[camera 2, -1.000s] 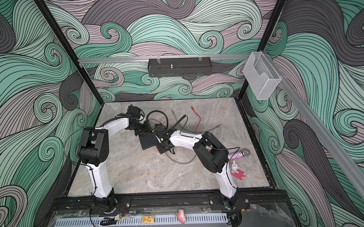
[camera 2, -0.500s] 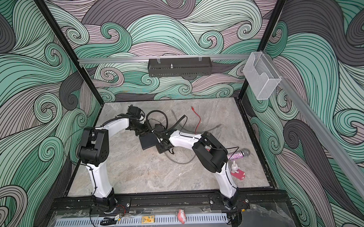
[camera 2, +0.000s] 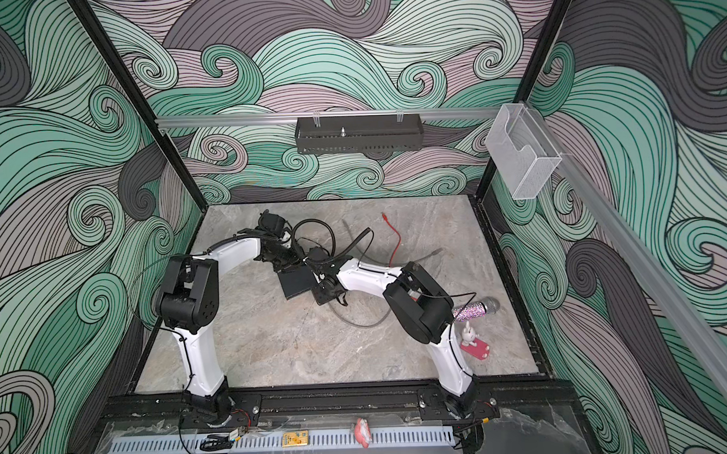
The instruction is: Insert the plug into the switch port
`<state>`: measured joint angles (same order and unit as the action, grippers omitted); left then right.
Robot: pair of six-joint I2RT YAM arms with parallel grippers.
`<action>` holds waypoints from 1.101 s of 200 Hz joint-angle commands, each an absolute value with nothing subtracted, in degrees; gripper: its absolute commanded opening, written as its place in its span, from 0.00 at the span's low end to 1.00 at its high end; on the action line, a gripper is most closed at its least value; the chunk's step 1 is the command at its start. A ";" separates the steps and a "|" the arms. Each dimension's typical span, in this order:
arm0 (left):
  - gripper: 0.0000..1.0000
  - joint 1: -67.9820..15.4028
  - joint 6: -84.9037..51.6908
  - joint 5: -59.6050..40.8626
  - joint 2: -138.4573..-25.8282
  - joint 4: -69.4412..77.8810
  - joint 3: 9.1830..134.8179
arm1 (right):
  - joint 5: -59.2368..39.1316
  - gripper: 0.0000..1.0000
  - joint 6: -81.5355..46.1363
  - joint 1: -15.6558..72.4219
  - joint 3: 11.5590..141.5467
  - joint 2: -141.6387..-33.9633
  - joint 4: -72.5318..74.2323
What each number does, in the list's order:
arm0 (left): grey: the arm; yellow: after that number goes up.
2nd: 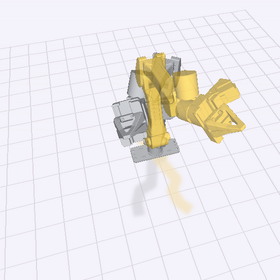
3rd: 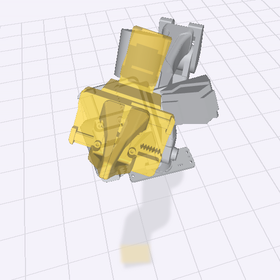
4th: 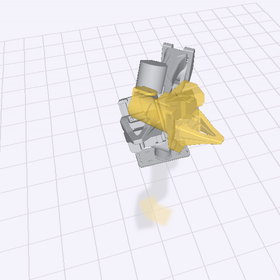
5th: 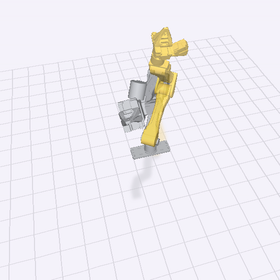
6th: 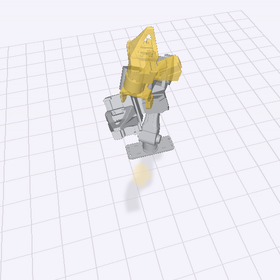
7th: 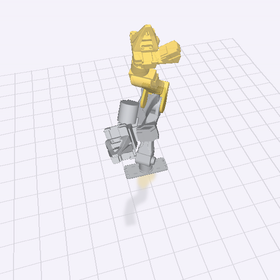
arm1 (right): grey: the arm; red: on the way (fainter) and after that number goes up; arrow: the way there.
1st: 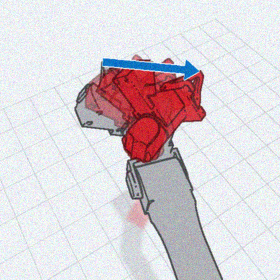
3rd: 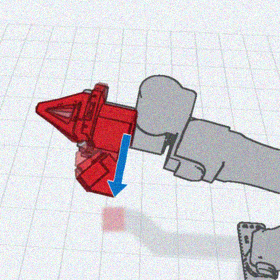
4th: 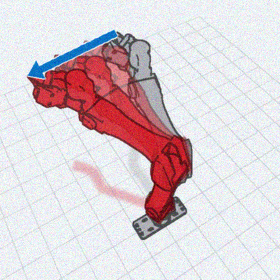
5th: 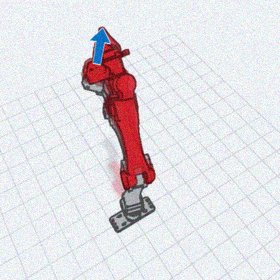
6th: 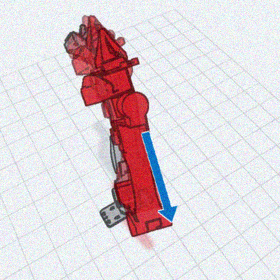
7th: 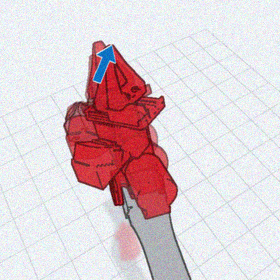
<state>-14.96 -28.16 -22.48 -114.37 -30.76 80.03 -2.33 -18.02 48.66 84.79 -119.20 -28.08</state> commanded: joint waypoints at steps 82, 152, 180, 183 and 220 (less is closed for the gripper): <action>0.48 -13.40 -33.85 -13.81 -115.63 -38.57 80.09 | -3.66 0.08 -17.31 47.89 85.02 -119.19 -22.13; 0.47 -12.19 -29.07 -13.10 -120.17 -41.46 90.00 | -5.09 0.09 -17.67 48.14 83.72 -118.91 -21.16; 0.46 -12.09 -21.47 -14.57 -120.31 -40.77 92.60 | -5.69 0.09 -17.70 48.25 83.31 -118.78 -20.96; 0.45 -12.06 -20.39 -14.71 -120.35 -40.51 92.85 | -5.76 0.09 -17.75 48.25 83.28 -118.81 -20.92; 0.43 -10.67 -8.86 -17.53 -124.70 -46.52 100.60 | -6.50 0.09 -17.75 48.24 82.86 -118.66 -20.92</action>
<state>-11.84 -19.38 -15.40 -121.43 -40.53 94.59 -4.97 -17.85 48.25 83.61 -119.63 -22.70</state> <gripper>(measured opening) 0.426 0.090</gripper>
